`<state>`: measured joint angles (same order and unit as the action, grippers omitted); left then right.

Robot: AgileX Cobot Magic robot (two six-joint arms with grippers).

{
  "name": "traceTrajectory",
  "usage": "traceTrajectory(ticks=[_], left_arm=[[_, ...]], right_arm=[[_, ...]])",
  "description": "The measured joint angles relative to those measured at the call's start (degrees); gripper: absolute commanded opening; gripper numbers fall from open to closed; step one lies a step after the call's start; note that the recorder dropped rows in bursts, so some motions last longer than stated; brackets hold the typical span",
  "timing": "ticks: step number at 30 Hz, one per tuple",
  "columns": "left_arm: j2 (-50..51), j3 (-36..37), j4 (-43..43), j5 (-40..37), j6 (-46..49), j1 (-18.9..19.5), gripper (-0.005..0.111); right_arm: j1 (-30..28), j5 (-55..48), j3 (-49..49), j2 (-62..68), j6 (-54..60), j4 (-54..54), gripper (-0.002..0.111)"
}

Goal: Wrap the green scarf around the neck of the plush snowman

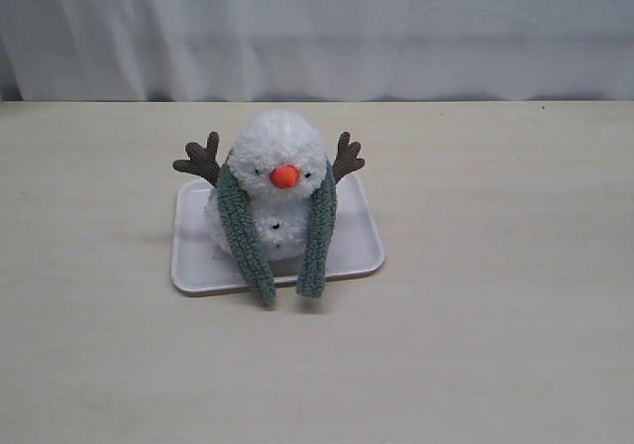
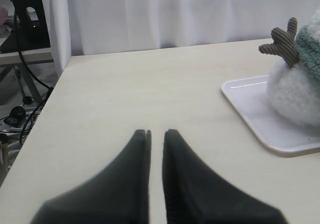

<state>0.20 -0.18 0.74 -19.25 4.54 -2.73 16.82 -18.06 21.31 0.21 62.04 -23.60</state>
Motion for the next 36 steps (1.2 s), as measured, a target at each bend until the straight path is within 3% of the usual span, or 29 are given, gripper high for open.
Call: traceTrajectory(ticks=[13,22,36], left_arm=[[0.0,0.0,0.0,0.0,0.0,0.0,0.01],[0.0,0.0,0.0,0.0,0.0,0.0,0.01],[0.0,0.0,0.0,0.0,0.0,0.0,0.01]], right_arm=[[-0.26,0.1,-0.23,0.0,0.0,-0.68,0.004],[-3.73,4.44,-6.57,0.0,-1.68,-0.17,0.004],[-7.34,11.53,-16.46,0.0,-43.99,-0.01,0.004]])
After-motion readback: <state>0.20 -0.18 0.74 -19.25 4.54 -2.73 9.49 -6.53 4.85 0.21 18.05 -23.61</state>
